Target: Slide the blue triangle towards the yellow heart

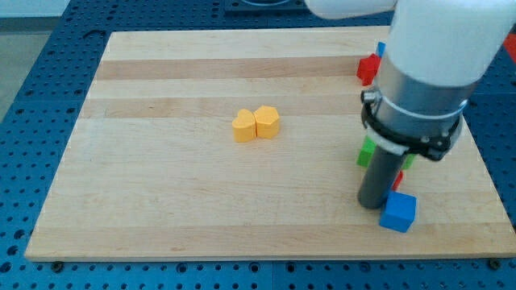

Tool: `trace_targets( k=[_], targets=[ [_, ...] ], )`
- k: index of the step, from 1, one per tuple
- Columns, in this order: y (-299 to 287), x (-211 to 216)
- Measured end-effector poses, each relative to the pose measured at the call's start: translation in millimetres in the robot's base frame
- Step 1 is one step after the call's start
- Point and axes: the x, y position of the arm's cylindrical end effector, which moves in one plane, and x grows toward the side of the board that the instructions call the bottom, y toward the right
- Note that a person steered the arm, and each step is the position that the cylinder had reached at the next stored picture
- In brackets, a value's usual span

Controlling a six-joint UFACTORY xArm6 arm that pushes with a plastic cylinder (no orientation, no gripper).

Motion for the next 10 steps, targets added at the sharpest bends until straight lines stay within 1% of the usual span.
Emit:
trace_targets(
  k=[1,2,4,5,6,7,8,9,10],
  targets=[
    [8,-33],
    [6,-50],
    [-59,-53],
    [-84,-80],
    [-73,-115],
    [-33,-140],
    [26,-144],
    [82,-164],
    [114,-212]
  ],
)
